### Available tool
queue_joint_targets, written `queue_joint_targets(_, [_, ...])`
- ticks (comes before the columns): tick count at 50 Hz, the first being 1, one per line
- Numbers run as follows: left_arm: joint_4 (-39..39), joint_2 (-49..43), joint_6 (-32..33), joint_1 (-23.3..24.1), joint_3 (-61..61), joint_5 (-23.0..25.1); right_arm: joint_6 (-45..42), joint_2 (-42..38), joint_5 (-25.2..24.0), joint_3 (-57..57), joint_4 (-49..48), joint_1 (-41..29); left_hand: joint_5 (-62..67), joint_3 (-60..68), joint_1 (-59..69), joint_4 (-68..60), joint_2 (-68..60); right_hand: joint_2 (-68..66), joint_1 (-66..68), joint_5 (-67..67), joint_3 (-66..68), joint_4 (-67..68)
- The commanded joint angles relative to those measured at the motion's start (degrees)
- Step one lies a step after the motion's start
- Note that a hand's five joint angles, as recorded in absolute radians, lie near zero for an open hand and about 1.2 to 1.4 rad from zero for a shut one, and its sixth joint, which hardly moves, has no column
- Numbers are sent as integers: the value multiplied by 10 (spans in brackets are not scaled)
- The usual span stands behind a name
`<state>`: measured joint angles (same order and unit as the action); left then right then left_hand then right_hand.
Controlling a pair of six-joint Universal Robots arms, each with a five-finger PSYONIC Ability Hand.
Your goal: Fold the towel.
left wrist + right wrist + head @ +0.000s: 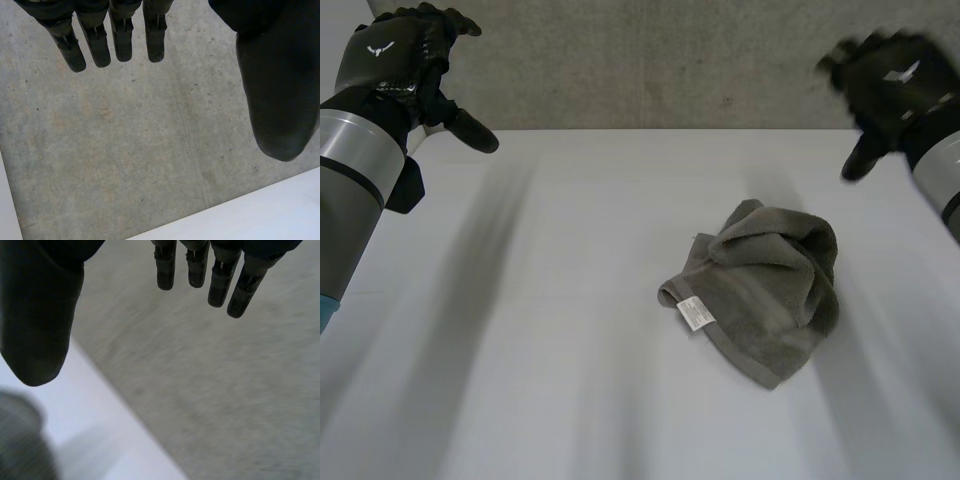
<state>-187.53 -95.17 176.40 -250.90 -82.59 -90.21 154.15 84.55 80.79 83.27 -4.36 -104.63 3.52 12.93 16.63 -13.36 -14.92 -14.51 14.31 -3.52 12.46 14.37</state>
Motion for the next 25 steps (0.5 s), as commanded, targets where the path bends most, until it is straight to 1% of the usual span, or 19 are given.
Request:
queue_joint_targets(1, [3,0,0,2,1,-1,99,40,64,45,-92,0,-23,-29,-54,34,37,45,-43,35,-25,-44])
queue_joint_targets(3, [5,-1,1,2,1,-1,101,39,67,40,-86,0,-23,-29,-54,34,37,45,-43,35,-25,-44])
queue_joint_targets(5, [5,-1,1,2,3,-1,105,18,71,30,-61,2,-23,-29,-54,34,37,45,-43,35,-25,-44])
queue_joint_targets(10, [15,-3,0,2,9,-1,109,2,70,14,-24,4,-23,-29,-54,34,37,45,-43,35,-25,-44])
queue_joint_targets(17, [31,-2,0,1,16,0,114,0,66,12,-20,23,-23,-29,-54,34,37,45,-43,35,-25,-44])
queue_joint_targets(25, [34,-2,0,2,16,0,157,-1,64,9,-15,29,-23,-29,-54,34,37,45,-43,35,-25,-44])
